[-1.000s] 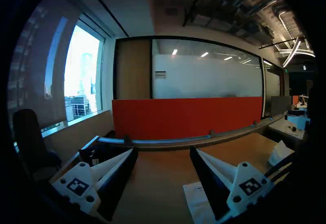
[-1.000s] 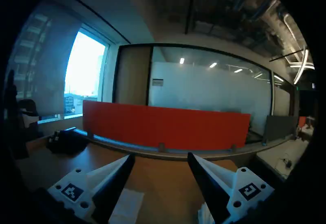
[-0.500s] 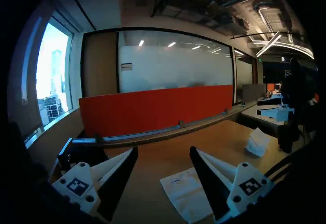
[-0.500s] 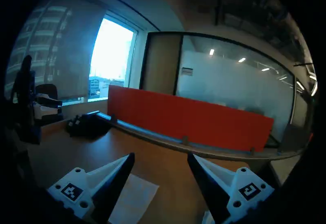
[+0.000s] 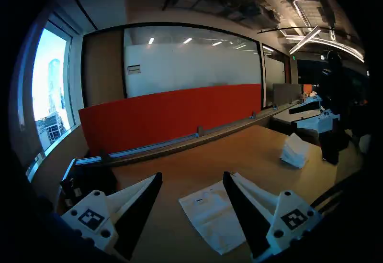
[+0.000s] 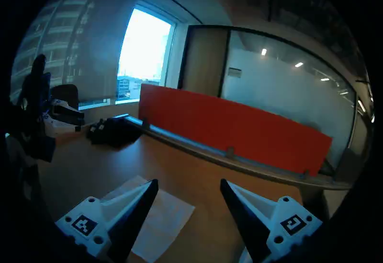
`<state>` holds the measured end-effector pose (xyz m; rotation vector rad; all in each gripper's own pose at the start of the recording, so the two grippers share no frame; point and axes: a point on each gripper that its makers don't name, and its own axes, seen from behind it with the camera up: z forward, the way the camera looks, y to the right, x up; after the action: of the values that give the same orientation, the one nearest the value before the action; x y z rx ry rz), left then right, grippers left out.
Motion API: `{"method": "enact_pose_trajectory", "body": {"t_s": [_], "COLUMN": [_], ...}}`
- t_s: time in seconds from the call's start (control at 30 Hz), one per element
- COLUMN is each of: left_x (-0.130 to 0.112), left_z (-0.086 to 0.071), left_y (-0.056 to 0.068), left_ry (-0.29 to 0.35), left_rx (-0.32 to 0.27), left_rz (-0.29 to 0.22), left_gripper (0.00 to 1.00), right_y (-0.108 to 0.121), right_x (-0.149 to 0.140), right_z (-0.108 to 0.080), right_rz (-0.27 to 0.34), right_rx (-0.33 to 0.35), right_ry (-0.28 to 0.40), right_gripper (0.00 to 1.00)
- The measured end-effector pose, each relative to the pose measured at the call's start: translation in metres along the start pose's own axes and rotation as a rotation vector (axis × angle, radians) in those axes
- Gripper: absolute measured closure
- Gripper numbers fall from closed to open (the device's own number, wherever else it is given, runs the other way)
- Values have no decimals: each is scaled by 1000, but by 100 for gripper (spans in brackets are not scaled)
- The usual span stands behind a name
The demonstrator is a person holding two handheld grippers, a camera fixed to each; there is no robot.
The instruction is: Fold towel
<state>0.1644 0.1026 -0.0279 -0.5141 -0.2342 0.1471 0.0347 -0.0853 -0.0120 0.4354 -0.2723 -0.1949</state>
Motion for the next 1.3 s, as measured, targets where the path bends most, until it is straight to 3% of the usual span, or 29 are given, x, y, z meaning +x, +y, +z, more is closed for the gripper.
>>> {"method": "enact_pose_trajectory", "body": {"t_s": [0.4,0.8,1.3], "left_x": [-55,-101,-165], "left_z": [14,23,30], "left_y": [16,42,60], "left_ry": [-105,-183,-286], "left_rx": [-32,-92,-142], "left_rz": [18,42,41], "left_gripper": [6,6,6], "right_y": [-18,-35,-54], "right_x": [-54,-96,-151], "right_z": [6,16,23], "right_rz": [3,-20,-10], "right_rx": [49,91,139], "right_ry": [-110,-172,-256], "right_gripper": [0,0,0]}}
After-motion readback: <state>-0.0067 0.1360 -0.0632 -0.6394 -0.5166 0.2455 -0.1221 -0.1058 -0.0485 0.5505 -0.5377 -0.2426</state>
